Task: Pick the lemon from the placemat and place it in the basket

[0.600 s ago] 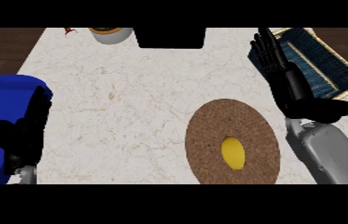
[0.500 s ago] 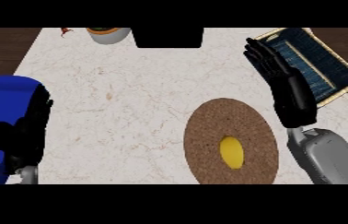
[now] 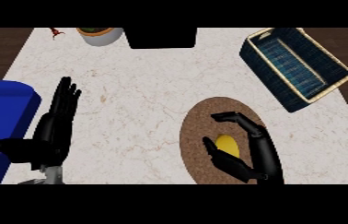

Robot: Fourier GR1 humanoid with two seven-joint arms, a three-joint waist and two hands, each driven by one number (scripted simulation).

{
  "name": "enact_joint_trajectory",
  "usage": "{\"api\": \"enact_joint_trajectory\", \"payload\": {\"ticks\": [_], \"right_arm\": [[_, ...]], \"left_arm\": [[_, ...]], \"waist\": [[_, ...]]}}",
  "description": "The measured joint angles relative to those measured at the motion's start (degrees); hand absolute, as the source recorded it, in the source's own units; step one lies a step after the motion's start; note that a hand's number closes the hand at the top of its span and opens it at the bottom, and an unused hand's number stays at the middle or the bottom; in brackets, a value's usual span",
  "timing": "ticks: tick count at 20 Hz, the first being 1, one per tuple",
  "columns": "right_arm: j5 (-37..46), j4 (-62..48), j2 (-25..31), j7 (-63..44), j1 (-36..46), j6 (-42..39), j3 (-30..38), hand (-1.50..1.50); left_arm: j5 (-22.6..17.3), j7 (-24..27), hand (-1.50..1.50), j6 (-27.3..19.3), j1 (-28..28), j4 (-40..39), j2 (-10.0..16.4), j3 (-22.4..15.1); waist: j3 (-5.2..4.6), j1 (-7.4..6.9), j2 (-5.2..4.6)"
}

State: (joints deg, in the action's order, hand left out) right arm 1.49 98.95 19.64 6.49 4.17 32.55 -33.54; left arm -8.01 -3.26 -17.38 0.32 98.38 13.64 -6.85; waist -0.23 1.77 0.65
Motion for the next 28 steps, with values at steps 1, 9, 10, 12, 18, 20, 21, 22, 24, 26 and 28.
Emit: {"api": "enact_joint_trajectory", "payload": {"ticks": [1,9,10,12,18,20,21,22,24,26,28], "right_arm": [[3.03,-0.39,-1.77,-1.38,-0.98,3.4,-1.69,-1.5],[24.18,-5.32,-2.25,-18.88,-7.07,19.01,-0.84,-1.5],[26.28,-5.75,-1.24,-21.17,-8.04,19.1,-0.06,-1.5],[29.72,-5.87,0.99,-26.05,-9.78,17.82,1.09,-1.5],[36.53,-1.51,8.73,-40.51,-12.9,6.29,1.66,-1.5],[37.91,1.99,10.26,-45.73,-13.1,1.18,0.71,-1.5],[38.39,4.09,10.66,-48.55,-12.99,-1.5,0.1,-1.5],[38.95,6.36,10.83,-51.55,-12.81,-4.08,-0.56,-1.5],[39.59,11.22,11.2,-57.48,-11.68,-9.62,-1.38,-1.5],[40.54,16.44,11.24,-63.54,-10.24,-14.91,-1.88,-1.5],[42.3,20.34,10.14,-68.46,-8.24,-19.8,-2.59,-1.5]], "left_arm": [[-0.07,0.26,0.0,0.14,-0.11,-0.02,-0.34,-0.28],[-0.21,1.75,0.0,0.33,0.68,-0.11,-1.18,-0.48],[-0.27,1.9,0.0,0.33,0.89,0.07,-1.07,-0.26],[-0.37,1.96,0.0,0.41,0.99,0.14,-0.94,-0.03],[-0.4,2.39,0.0,0.8,1.21,0.12,-0.93,-0.16],[-0.44,2.55,0.0,1.05,1.17,0.05,-0.88,-0.22],[-0.51,2.53,0.0,1.23,1.02,-0.08,-0.9,-0.3],[-0.56,2.42,0.0,1.44,0.8,-0.12,-0.68,-0.21],[-0.7,2.72,0.0,1.74,0.57,-0.62,-1.0,-0.45],[-1.16,2.9,0.0,2.41,0.23,-1.18,-0.76,-0.09],[-0.83,2.81,0.0,2.2,0.09,-1.09,-1.48,-0.94]], "waist": [[-0.03,-0.03,-0.02],[-0.62,1.54,0.13],[-0.72,1.72,0.2],[-0.89,2.1,0.22],[-1.15,1.66,0.1],[-1.08,1.19,0.06],[-1.02,0.97,0.01],[-0.95,0.73,-0.01],[-0.83,0.22,-0.11],[-0.68,-0.21,-0.18],[-0.53,-0.76,-0.22]]}}
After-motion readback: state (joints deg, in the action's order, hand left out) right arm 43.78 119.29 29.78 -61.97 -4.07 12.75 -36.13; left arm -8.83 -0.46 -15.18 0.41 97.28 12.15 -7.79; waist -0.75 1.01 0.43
